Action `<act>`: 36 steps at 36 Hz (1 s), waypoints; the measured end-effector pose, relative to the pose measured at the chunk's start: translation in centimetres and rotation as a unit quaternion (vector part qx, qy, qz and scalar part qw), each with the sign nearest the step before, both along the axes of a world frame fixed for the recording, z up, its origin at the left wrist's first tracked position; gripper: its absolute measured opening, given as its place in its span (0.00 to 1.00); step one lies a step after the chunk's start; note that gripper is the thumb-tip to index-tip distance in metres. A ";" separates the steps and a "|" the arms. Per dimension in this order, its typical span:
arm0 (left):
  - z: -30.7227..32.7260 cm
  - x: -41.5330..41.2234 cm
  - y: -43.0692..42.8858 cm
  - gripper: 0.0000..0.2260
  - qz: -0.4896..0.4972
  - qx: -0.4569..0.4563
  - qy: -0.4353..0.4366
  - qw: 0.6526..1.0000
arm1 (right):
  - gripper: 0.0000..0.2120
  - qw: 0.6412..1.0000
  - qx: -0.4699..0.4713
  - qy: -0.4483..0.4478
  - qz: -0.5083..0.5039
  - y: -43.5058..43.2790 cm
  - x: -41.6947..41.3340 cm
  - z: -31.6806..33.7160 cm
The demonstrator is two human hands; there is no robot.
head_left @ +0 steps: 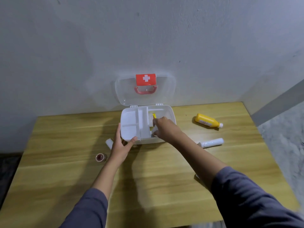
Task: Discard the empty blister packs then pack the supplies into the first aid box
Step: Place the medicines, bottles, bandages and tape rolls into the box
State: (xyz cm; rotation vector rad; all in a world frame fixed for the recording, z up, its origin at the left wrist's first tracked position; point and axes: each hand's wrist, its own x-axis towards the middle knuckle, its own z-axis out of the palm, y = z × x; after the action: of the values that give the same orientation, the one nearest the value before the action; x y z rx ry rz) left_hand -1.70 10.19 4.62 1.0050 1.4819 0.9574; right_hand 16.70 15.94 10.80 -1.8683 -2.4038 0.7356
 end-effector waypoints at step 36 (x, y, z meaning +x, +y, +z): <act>0.0 0.2 -0.2 0.39 0.013 0.015 0.004 1.000 | 0.23 0.971 0.111 0.054 -0.204 -0.2 14.1 -4.4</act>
State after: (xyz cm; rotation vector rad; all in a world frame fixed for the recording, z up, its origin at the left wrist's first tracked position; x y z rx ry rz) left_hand -1.46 10.00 4.62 1.0148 1.4941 0.9984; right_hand 30.78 15.70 6.45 -2.0638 -1.8551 0.4965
